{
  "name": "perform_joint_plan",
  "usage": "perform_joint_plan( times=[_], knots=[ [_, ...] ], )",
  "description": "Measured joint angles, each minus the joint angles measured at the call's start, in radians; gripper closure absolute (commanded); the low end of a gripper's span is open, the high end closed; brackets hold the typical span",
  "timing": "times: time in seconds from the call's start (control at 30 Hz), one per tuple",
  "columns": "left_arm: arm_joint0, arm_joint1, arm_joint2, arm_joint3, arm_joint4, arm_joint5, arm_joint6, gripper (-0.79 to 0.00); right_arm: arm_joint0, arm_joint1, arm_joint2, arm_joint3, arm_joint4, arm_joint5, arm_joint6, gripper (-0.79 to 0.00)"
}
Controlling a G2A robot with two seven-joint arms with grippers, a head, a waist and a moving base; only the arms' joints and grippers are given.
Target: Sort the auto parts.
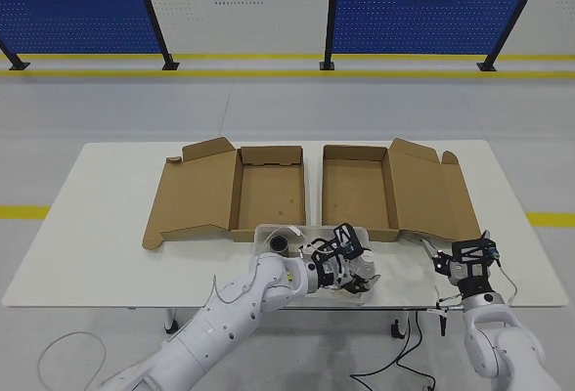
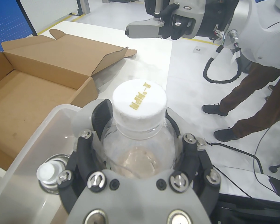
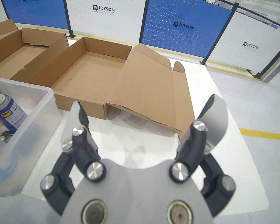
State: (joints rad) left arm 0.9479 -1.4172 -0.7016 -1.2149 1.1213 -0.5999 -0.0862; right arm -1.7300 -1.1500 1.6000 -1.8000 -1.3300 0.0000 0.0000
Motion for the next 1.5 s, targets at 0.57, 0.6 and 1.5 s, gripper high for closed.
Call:
perform_joint_plan(
  times=[0.57,0.6,1.5],
  knots=[
    [0.211,0.09,-0.223,-0.391,0.115,0.01,-0.072,0.0,0.0,0.0,0.0,0.0,0.0,0.0,0.0,-0.785],
    [0.229,0.095,-0.238,-0.417,0.12,0.01,-0.08,0.0,0.0,0.0,0.0,0.0,0.0,0.0,0.0,-0.785],
    [0.479,0.158,-0.524,-0.717,0.206,0.244,-0.106,0.0,0.0,0.0,0.0,0.0,0.0,0.0,0.0,-0.785]
  ],
)
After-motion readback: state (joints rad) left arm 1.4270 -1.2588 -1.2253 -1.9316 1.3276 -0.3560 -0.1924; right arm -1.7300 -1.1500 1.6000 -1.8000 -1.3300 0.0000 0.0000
